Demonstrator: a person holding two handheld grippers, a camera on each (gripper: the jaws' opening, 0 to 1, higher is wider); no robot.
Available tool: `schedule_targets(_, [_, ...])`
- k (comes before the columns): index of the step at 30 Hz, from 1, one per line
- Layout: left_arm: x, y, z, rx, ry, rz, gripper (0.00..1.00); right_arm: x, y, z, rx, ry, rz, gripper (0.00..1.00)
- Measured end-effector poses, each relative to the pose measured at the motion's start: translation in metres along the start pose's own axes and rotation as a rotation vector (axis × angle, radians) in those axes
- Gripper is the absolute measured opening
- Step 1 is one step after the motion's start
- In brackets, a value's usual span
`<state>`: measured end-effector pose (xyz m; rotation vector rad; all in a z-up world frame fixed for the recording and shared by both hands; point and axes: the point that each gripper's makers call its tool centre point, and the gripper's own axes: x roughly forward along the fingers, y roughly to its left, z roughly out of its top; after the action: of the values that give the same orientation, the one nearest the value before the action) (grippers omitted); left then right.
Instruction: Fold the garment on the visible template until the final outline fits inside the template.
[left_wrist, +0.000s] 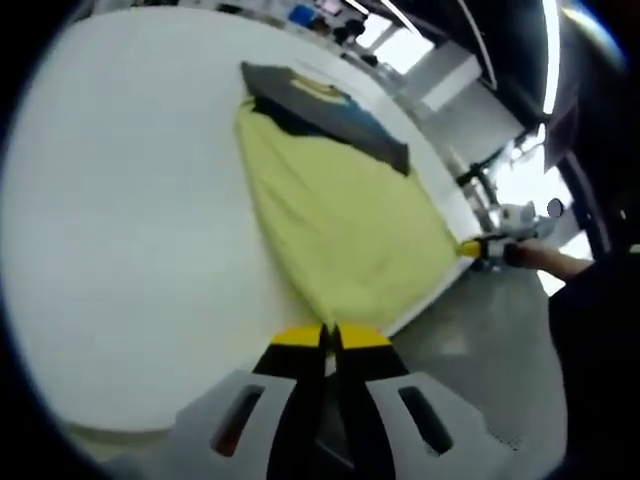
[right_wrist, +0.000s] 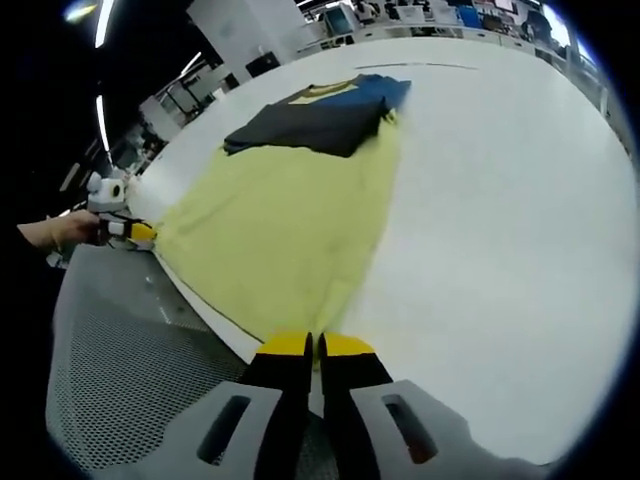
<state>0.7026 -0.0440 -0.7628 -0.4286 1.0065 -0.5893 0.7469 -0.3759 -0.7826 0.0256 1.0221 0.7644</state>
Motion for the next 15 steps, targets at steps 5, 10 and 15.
schedule_targets(5, [-0.006,-0.002,0.001,-0.032,0.000,-0.004,0.00,-0.005,0.002,0.002,-0.007,-0.011,0.005,0.03])
schedule_targets(10, [-0.012,-0.009,0.003,-0.052,-0.009,-0.016,0.00,-0.012,0.005,0.005,-0.010,-0.027,0.014,0.03])
schedule_targets(15, [-0.016,-0.016,0.000,-0.077,0.002,-0.038,0.00,-0.018,0.009,0.004,-0.010,-0.034,0.021,0.03])
